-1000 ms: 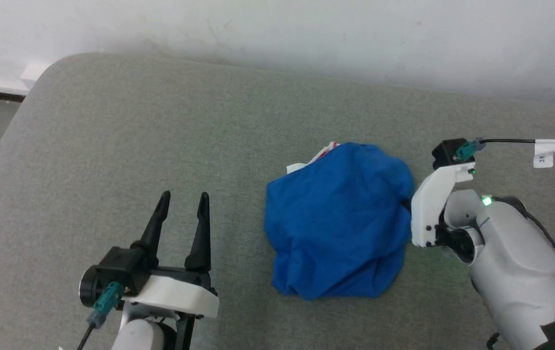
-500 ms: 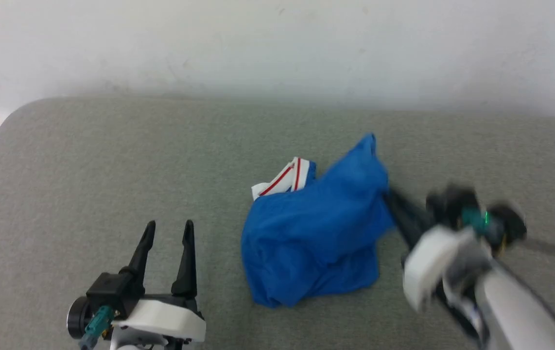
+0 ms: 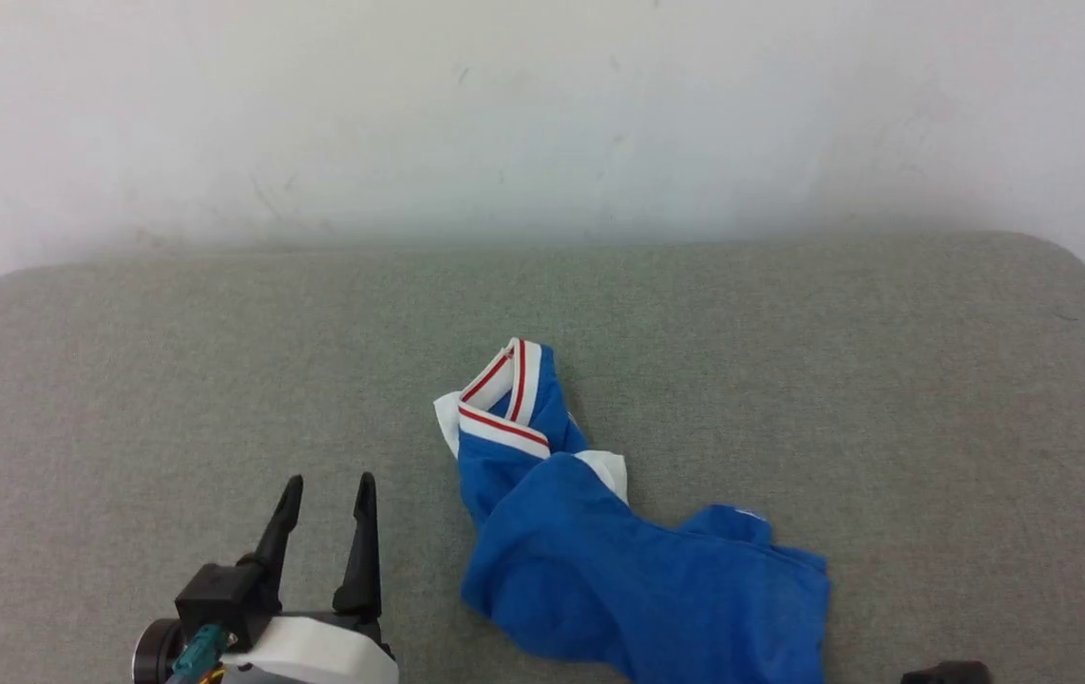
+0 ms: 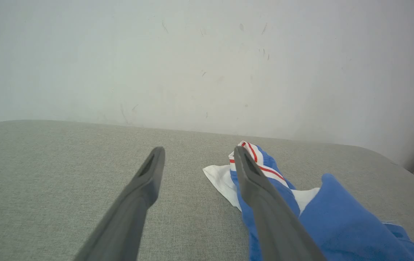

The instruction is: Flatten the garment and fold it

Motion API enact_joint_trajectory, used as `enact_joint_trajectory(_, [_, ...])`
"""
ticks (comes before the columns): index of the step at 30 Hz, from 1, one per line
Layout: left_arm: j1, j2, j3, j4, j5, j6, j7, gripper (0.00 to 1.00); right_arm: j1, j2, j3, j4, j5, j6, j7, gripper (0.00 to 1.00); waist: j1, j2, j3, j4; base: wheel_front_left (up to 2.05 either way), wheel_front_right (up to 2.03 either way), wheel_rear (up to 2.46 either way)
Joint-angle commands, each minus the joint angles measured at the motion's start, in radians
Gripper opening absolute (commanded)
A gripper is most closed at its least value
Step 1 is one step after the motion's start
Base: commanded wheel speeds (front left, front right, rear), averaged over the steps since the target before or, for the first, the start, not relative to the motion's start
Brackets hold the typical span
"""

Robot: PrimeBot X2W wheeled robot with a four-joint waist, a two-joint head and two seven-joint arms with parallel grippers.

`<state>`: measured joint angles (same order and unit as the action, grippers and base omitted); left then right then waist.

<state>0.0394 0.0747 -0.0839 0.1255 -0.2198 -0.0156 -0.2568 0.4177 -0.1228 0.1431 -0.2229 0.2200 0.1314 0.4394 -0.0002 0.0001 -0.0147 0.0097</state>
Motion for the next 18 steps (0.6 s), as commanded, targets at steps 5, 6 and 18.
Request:
enact_joint_trajectory(5, [0.019, 0.014, 0.004, 0.018, -0.005, 0.01, -0.002, 1.0, -0.021, 0.034, -0.046, -0.035, 0.009, -0.001, -0.173, 1.0, 0.0002, -0.0001, -0.011, -0.011, 0.0, 0.0, 0.0])
enact_joint_trajectory(6, [0.021, 0.014, 0.004, 0.018, -0.006, 0.012, -0.001, 1.0, -0.03, 0.039, -0.057, -0.043, 0.004, -0.001, -0.217, 1.0, 0.0002, -0.0001, -0.01, -0.012, 0.0, 0.0, 0.0])
enact_joint_trajectory(18, [-0.065, 0.019, -0.086, 0.001, -0.016, -0.038, 0.167, 1.0, -0.109, 0.068, -0.108, -0.06, -0.068, -0.001, -0.42, 1.0, 0.0002, -0.0001, 0.01, -0.027, 0.0, 0.0, 0.0])
